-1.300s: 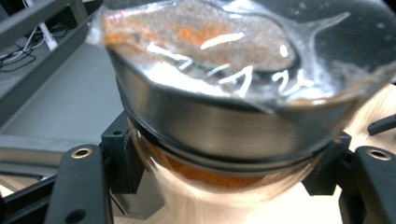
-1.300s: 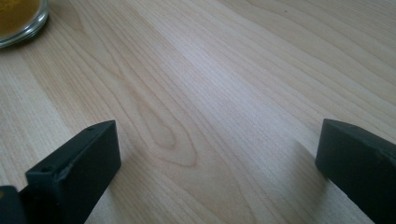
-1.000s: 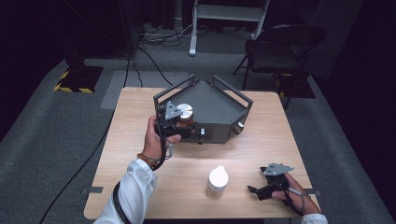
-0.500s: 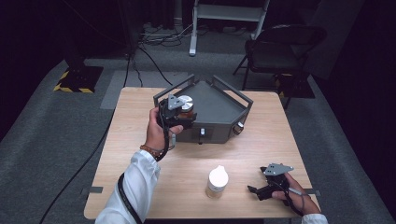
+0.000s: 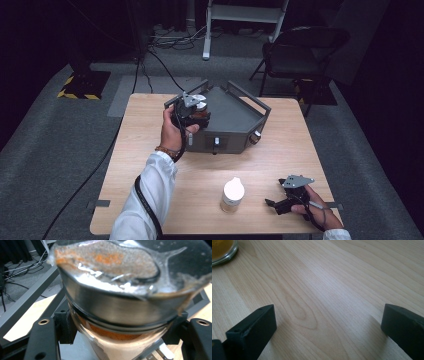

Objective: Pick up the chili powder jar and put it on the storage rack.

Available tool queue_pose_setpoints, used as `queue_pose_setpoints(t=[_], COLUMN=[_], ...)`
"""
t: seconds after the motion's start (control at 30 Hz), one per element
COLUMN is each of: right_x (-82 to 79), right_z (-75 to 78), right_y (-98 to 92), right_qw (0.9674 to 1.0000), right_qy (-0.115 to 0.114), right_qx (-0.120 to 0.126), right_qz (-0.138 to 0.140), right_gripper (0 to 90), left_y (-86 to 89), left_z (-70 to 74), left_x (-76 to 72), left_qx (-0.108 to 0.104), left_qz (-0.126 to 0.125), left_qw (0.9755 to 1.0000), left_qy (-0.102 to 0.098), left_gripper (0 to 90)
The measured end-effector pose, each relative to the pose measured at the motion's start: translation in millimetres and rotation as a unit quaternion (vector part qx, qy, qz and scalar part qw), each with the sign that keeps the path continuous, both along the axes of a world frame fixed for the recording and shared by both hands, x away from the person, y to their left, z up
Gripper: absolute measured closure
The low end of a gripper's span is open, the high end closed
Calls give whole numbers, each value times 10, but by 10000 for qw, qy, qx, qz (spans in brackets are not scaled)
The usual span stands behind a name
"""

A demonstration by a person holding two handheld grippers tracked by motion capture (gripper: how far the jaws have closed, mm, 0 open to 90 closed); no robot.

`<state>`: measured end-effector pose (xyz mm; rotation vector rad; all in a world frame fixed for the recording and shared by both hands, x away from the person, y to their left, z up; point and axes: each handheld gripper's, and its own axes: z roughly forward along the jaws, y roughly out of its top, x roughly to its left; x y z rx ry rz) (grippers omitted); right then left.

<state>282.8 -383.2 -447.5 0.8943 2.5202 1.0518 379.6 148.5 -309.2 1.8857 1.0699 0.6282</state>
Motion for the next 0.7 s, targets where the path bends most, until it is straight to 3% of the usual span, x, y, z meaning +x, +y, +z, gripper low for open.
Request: queue_pose_setpoints(t=[0.13,0.7], right_x=[0,0], right_z=[0,-1], right_y=[0,0], right_qw=[10000,10000], right_qy=[0,-3], right_qx=[0,0], right_qz=[0,1], right_gripper=[0,0], left_y=[-62,-98], left_z=[-16,-180], left_x=[77,204], left_qx=[140,72], left_qz=[36,156], left_qw=[9999,9996], left_qy=[49,216], left_gripper=[300,299])
